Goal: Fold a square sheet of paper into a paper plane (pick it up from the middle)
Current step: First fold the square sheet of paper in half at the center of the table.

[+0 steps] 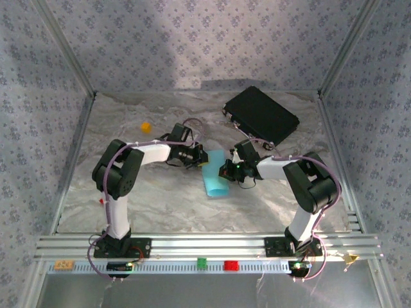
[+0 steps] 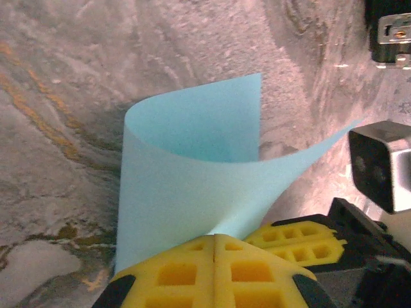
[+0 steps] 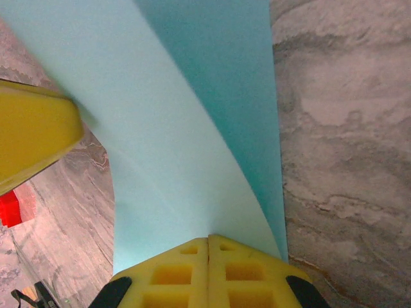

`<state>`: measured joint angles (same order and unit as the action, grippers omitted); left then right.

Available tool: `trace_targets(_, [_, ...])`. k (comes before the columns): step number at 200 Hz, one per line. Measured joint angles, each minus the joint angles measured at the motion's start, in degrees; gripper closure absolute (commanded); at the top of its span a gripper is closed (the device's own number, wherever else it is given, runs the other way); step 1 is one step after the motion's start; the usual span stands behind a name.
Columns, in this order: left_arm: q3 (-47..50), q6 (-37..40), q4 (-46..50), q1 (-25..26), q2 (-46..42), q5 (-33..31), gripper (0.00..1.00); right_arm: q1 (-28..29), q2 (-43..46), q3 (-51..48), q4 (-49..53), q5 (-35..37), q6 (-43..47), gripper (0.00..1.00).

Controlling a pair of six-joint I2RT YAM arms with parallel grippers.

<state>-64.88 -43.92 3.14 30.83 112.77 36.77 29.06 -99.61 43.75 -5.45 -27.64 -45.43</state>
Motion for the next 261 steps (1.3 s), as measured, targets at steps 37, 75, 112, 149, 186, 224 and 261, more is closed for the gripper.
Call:
trace_targets(37, [-0.37, 1.53, 1.88, -0.2, 2.25, -0.59, 0.99, 0.02, 0.11, 0.0, 0.13, 0.15, 0.0, 1.0])
trace_targets(75, [-2.38, 2.95, 4.07, -0.2, 3.13, -0.81, 1.0, 0.02, 0.22, 0.0, 0.44, 0.37, 0.0, 1.0])
trace_targets(112, [-4.02, 2.99, 6.23, -0.33, 3.17, -1.33, 0.98, 0.0, 0.26, 0.0, 0.48, 0.39, 0.0, 1.0])
trace_targets(149, [-7.78, 3.54, 7.34, -0.46, 3.74, -1.46, 0.99, 0.0, 0.26, 0.0, 0.48, 0.39, 0.0, 1.0])
trace_targets(186, [-8.96, 4.02, 7.52, -0.72, 6.71, -1.6, 1.0, 0.0, 0.26, 0.0, 0.48, 0.39, 0.0, 1.0])
trace_targets(224, [-8.98, 4.46, 7.17, -1.18, 7.02, -0.76, 1.0, 0.0, 0.26, 0.0, 0.52, 0.39, 0.0, 1.0])
trace_targets(261, [-8.9, 4.42, 6.73, -1.92, 7.04, -0.55, 1.0, 0.0, 0.26, 0.0, 0.5, 0.42, 0.0, 1.0])
